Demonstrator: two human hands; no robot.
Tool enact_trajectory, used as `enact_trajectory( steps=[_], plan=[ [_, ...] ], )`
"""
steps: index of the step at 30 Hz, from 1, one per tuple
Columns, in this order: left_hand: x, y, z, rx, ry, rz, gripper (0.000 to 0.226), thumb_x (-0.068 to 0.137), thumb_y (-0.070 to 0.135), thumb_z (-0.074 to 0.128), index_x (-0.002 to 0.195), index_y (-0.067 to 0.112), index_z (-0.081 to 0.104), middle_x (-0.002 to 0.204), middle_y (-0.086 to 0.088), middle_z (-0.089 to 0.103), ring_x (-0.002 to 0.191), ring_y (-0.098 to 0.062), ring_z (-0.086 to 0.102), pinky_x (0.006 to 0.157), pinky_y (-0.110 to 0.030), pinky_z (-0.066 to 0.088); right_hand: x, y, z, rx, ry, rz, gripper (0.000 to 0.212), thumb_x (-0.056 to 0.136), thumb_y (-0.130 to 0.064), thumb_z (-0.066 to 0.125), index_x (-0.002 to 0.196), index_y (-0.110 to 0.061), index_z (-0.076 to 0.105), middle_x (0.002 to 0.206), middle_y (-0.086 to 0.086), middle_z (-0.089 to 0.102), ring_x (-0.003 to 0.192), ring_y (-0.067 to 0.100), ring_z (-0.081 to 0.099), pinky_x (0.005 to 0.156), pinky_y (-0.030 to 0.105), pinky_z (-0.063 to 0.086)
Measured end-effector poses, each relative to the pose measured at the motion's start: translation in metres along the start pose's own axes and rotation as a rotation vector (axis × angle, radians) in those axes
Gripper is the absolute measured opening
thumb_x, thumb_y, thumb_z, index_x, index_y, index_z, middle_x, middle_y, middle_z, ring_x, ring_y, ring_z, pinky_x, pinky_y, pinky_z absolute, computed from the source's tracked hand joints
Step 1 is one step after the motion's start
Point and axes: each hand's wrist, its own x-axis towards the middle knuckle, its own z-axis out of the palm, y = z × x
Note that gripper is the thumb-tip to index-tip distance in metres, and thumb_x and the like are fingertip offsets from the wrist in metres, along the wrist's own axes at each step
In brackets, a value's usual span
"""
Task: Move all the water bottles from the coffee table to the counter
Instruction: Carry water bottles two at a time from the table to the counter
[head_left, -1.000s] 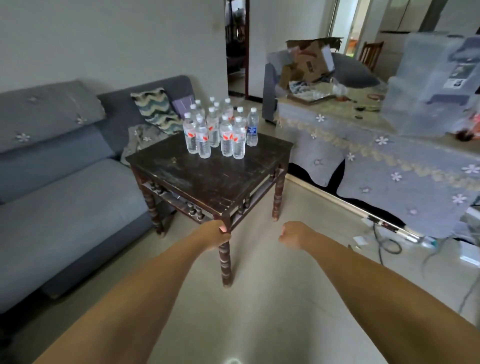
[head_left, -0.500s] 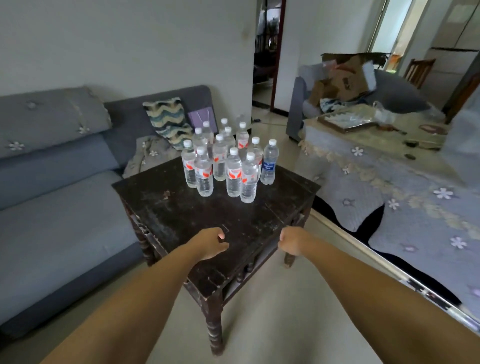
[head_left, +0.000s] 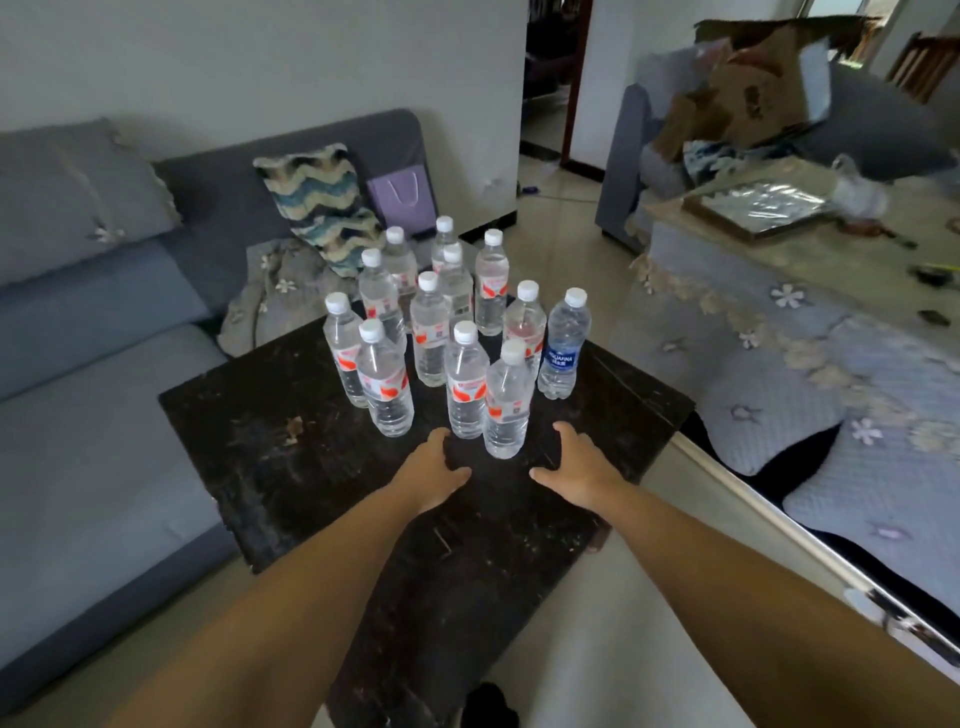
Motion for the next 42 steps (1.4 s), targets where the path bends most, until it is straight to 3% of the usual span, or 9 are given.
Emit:
enact_trajectory(
  steps=[7, 9, 12, 14, 17, 19, 22, 34, 42],
  plan=[
    [0.095, 0.003, -0.017, -0.284, 0.048, 0.002, 0.105, 0.082, 0.030, 0.074, 0.155, 0.018, -0.002, 0.163, -0.003, 0.013, 0.149, -0.022, 0.020, 0.117, -0.037, 0.024, 0.107, -0.007, 0.048, 0.489, 0.126, -0.080, 0.113, 0.058, -0.040, 0.087, 0.150, -0.031, 0.022, 0.150, -0.003, 0.041, 0.140, 0.019, 0.041, 0.111, 0.050, 0.040],
    [0.110, 0.006, -0.018, -0.353, 0.050, 0.040, 0.103, 0.081, 0.025, 0.076, 0.154, 0.019, 0.003, 0.158, 0.003, 0.025, 0.144, -0.016, 0.029, 0.112, -0.029, 0.029, 0.134, 0.004, 0.080, 0.597, 0.115, -0.126, 0.113, 0.053, -0.048, 0.087, 0.147, -0.030, 0.028, 0.142, -0.003, 0.050, 0.132, 0.021, 0.050, 0.101, 0.053, 0.049],
    [0.135, 0.008, -0.014, -0.408, 0.029, 0.102, 0.070, 0.081, 0.011, 0.075, 0.136, 0.025, 0.034, 0.121, 0.018, 0.049, 0.108, 0.004, 0.051, 0.087, -0.003, 0.042, 0.137, -0.007, 0.086, 0.701, 0.173, -0.115, 0.105, 0.057, -0.050, 0.088, 0.143, -0.025, 0.034, 0.134, 0.003, 0.057, 0.122, 0.024, 0.059, 0.094, 0.053, 0.053],
    [0.147, 0.010, -0.011, -0.437, 0.017, 0.151, 0.049, 0.079, 0.007, 0.077, 0.110, 0.030, 0.047, 0.108, 0.015, 0.058, 0.096, 0.005, 0.057, 0.089, -0.012, 0.049, 0.125, -0.026, 0.069, 0.716, 0.203, -0.019, 0.095, 0.064, -0.036, 0.087, 0.142, -0.023, 0.033, 0.134, 0.000, 0.058, 0.120, 0.019, 0.060, 0.097, 0.041, 0.054],
    [0.156, 0.006, -0.005, -0.468, 0.046, 0.106, 0.073, 0.069, 0.028, 0.085, 0.130, 0.026, 0.045, 0.127, 0.006, 0.059, 0.115, -0.008, 0.058, 0.105, -0.036, 0.046, 0.131, -0.029, 0.059, 0.711, 0.175, 0.070, 0.084, 0.071, -0.029, 0.083, 0.140, -0.024, 0.036, 0.131, -0.002, 0.059, 0.118, 0.016, 0.061, 0.091, 0.023, 0.049],
    [0.159, 0.002, -0.002, -0.441, 0.079, 0.063, 0.092, 0.062, 0.044, 0.085, 0.139, 0.027, 0.037, 0.135, 0.008, 0.056, 0.122, -0.012, 0.056, 0.107, -0.037, 0.044, 0.137, -0.027, 0.051, 0.700, 0.156, 0.104, 0.084, 0.073, -0.030, 0.082, 0.142, -0.024, 0.035, 0.134, -0.001, 0.057, 0.121, 0.018, 0.058, 0.096, 0.026, 0.047],
    [0.156, 0.008, 0.001, -0.374, 0.071, 0.020, 0.088, 0.068, 0.046, 0.081, 0.142, 0.027, 0.036, 0.136, 0.006, 0.056, 0.124, -0.017, 0.056, 0.105, -0.037, 0.045, 0.135, -0.019, 0.036, 0.696, 0.131, 0.139, 0.081, 0.076, -0.029, 0.078, 0.144, -0.023, 0.034, 0.137, -0.001, 0.055, 0.125, 0.021, 0.056, 0.104, 0.037, 0.047],
    [0.073, 0.069, 0.084, -0.334, -0.266, 0.123, 0.060, 0.073, 0.039, 0.080, 0.123, 0.025, 0.049, 0.114, 0.010, 0.064, 0.104, -0.010, 0.062, 0.089, -0.027, 0.048, -0.002, 0.081, -0.008, 0.737, 0.280, 0.251, 0.065, 0.084, -0.032, 0.073, 0.138, -0.018, 0.039, 0.135, 0.002, 0.056, 0.125, 0.025, 0.056, 0.102, 0.037, 0.045],
    [-0.020, 0.134, 0.192, -0.214, -0.463, 0.246, 0.073, 0.053, 0.054, 0.081, 0.112, 0.018, 0.056, 0.106, 0.002, 0.069, 0.096, -0.015, 0.067, 0.091, -0.038, 0.055, -0.170, 0.195, -0.014, 0.826, 0.517, 0.475, 0.062, 0.079, -0.037, 0.076, 0.129, -0.022, 0.043, 0.117, -0.002, 0.060, 0.101, 0.016, 0.058, 0.086, 0.027, 0.046]
  ],
)
